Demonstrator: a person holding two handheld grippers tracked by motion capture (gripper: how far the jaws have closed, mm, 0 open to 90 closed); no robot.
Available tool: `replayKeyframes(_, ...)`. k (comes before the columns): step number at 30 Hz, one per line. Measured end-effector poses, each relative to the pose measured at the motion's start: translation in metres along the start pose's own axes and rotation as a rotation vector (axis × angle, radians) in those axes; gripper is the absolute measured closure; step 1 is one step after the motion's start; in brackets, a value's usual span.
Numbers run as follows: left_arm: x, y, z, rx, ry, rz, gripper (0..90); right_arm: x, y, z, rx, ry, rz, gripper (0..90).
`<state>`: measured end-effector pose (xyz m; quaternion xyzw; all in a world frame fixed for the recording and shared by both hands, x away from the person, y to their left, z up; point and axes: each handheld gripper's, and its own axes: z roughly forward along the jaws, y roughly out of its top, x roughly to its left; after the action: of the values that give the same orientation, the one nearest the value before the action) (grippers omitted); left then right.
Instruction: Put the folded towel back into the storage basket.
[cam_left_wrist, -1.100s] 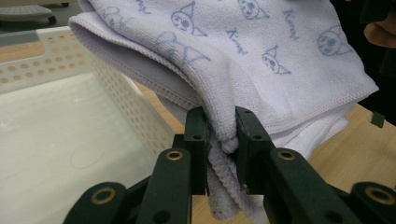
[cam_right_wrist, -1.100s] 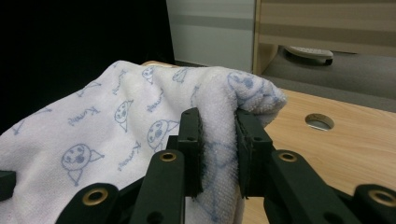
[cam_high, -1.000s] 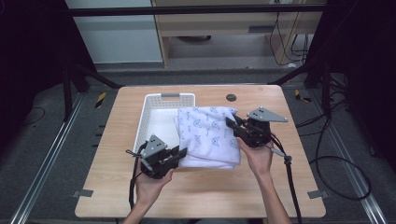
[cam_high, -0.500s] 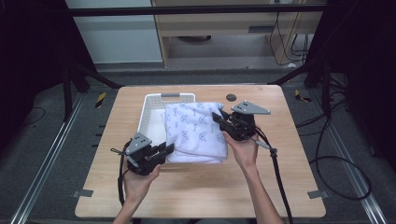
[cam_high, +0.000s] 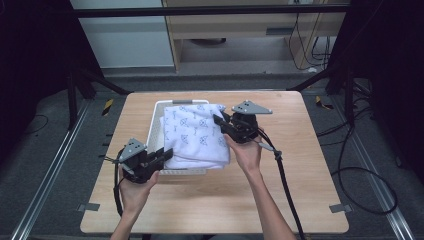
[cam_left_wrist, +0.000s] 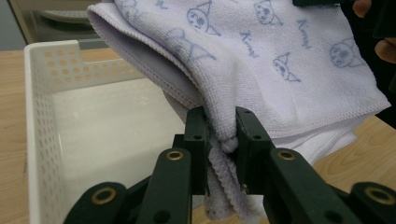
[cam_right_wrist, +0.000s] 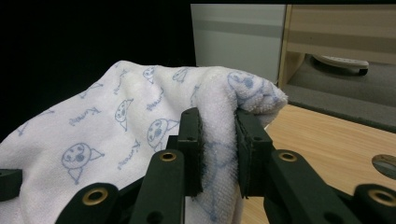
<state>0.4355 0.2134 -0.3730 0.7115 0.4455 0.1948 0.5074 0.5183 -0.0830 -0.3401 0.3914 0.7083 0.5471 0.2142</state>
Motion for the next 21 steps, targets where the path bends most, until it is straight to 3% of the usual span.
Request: replayKeyframes(21,0.044,0.003,-0.004,-0.005,0.079,-0.061,76.2,0.016,0.009,0.053,0.002,0.026,0.004,74.5)
